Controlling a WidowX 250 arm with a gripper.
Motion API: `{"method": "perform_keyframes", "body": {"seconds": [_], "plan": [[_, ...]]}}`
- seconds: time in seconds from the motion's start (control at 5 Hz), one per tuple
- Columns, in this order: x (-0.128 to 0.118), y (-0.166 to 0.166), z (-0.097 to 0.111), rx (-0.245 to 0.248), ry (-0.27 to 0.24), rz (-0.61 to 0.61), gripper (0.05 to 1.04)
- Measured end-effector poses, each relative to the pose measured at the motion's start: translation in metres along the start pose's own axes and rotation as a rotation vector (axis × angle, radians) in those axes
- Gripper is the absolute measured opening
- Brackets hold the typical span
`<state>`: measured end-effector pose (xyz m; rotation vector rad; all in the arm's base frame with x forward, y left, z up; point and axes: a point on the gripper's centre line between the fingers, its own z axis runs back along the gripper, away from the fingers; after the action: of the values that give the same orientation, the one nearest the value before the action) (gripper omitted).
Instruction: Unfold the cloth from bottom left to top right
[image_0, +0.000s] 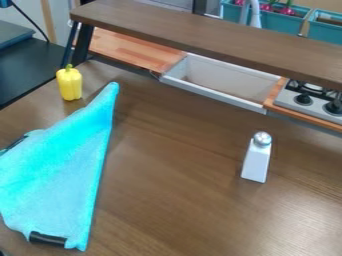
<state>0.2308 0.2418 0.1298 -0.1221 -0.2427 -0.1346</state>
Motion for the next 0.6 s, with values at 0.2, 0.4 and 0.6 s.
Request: {"method": "perform_keyframes", "body": {"seconds": [0.2,0.4,0.6], "plan": [[-0.002,0.002,-0.010,-0.024,0.015,0.012,0.999],[-0.004,0.010,-0.030,-0.040,0.052,0.032,0.999],[-0.003,0.014,-0.041,-0.028,0.068,0.038,0.999]]}}
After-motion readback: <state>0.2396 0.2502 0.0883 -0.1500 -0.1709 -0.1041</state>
